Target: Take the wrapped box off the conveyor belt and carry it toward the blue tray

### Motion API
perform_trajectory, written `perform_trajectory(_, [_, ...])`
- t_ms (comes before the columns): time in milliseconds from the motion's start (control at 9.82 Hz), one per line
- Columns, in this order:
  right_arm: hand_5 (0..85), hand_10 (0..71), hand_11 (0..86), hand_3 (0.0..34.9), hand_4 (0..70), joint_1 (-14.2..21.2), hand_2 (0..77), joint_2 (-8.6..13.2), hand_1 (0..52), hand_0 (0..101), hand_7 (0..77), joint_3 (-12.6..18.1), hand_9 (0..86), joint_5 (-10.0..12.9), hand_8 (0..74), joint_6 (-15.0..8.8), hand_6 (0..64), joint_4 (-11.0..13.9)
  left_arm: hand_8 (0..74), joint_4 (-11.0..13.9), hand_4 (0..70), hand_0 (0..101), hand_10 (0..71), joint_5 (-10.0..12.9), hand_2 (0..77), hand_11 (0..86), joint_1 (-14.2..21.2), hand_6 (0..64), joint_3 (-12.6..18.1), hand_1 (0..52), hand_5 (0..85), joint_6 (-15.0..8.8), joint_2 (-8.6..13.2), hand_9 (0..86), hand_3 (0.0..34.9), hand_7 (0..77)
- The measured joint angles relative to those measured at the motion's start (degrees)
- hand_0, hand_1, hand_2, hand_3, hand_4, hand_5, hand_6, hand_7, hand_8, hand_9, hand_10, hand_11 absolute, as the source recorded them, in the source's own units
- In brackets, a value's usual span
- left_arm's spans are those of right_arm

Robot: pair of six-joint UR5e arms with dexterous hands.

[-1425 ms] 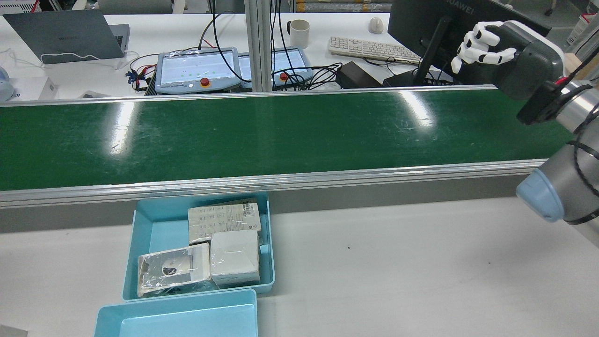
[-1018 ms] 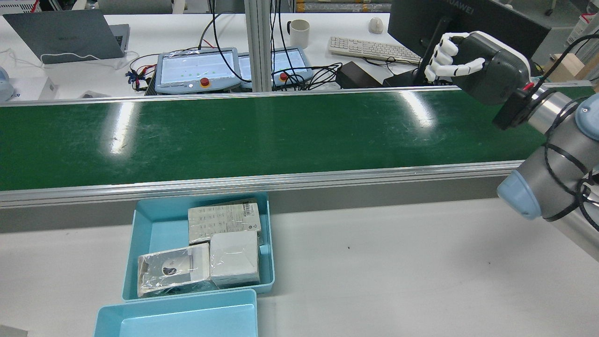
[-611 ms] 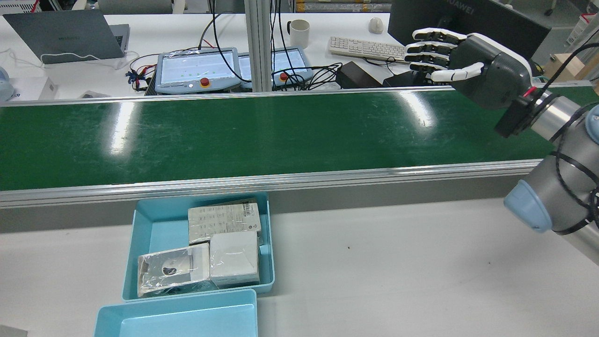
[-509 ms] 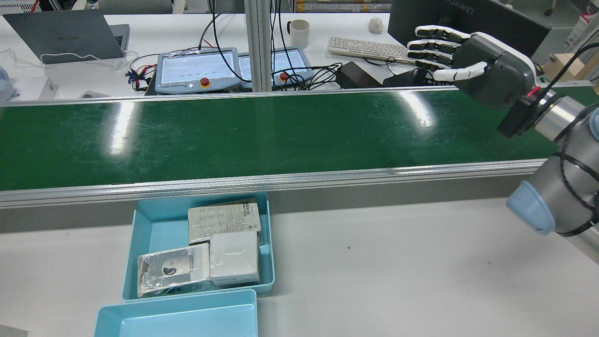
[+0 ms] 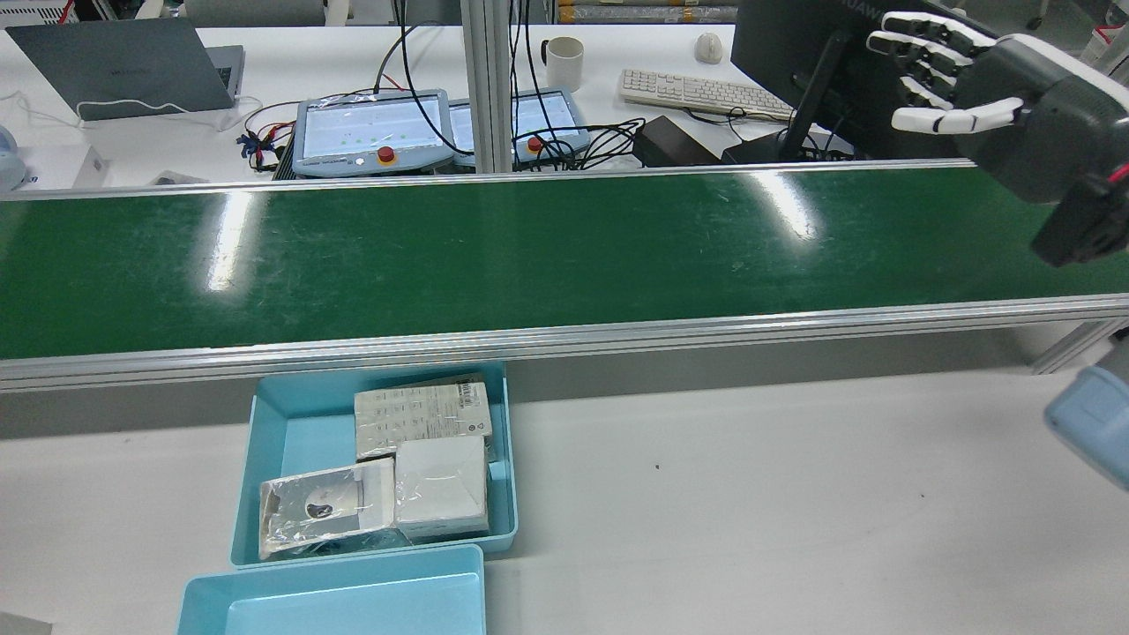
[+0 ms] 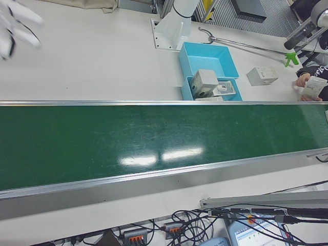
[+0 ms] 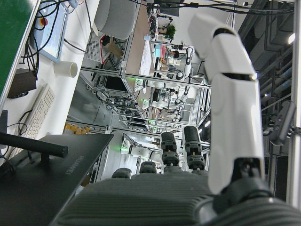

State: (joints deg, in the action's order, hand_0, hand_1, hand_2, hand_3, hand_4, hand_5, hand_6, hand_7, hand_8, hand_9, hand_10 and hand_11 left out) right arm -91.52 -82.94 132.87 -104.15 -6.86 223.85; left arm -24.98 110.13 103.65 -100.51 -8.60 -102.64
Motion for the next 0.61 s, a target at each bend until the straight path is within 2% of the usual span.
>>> perform_trajectory(102, [26.2, 0.0, 1.1, 2.6, 2.2, -6.1, 25.6, 0.5, 20.7, 49, 14.7, 0.4, 2.2, -5.9, 1.6, 0.6, 0.0, 0.5, 0.0, 0.0, 0.0, 0, 0.0, 0.0, 0.5, 0.0, 0.0, 0.0, 0.0, 0.0, 1.1, 0.0, 0.0, 0.0, 0.0, 0.0])
perform_trajectory(204, [26.7, 1.6, 2.7, 2.6, 2.2, -8.8, 25.6, 1.4, 20.7, 49, 14.7, 0.6, 3.8, -8.9, 0.0, 0.9, 0.0, 0.3, 0.0, 0.0, 0.0, 0, 0.0, 0.0, 0.5, 0.0, 0.0, 0.0, 0.0, 0.0, 1.1, 0.0, 0.0, 0.0, 0.0, 0.0])
perform_trajectory(305, [26.7, 1.6, 7.6, 2.7, 2.2, -9.1, 26.2, 2.5, 20.7, 49, 14.7, 0.6, 3.8, -10.3, 0.0, 1.1, 0.0, -0.5, 0.5, 0.0, 0.0, 0, 0.0, 0.0, 0.5, 0.0, 0.0, 0.0, 0.0, 0.0, 1.1, 0.0, 0.0, 0.0, 0.0, 0.0])
perform_trajectory(407, [21.3, 3.8, 7.6, 0.0, 2.2, -7.5, 15.8, 3.8, 14.7, 47, 10.9, 0.5, 4.4, -10.9, 0.0, 1.3, 0.0, -2.2, 0.5, 0.0, 0.0, 0, 0.0, 0.0, 0.5, 0.0, 0.0, 0.0, 0.0, 0.0, 1.1, 0.0, 0.0, 0.0, 0.0, 0.0])
perform_trajectory(509, [20.2, 8.7, 14.2, 0.0, 3.8, -4.6, 15.8, 5.2, 15.3, 47, 10.9, 0.3, 7.1, -11.2, 0.0, 1.6, 1.1, -4.5, 0.0, 0.0, 0.0, 0, 0.0, 0.0, 0.5, 0.0, 0.0, 0.0, 0.0, 0.0, 1.1, 0.0, 0.0, 0.0, 0.0, 0.0])
perform_trajectory(611, [20.2, 8.7, 14.2, 0.0, 3.8, -2.4, 15.8, 6.0, 15.3, 47, 10.9, -0.2, 7.1, -11.4, 0.0, 1.9, 1.1, -6.2, 0.0, 0.0, 0.0, 0, 0.0, 0.0, 0.5, 0.0, 0.0, 0.0, 0.0, 0.0, 1.1, 0.0, 0.0, 0.0, 0.0, 0.0])
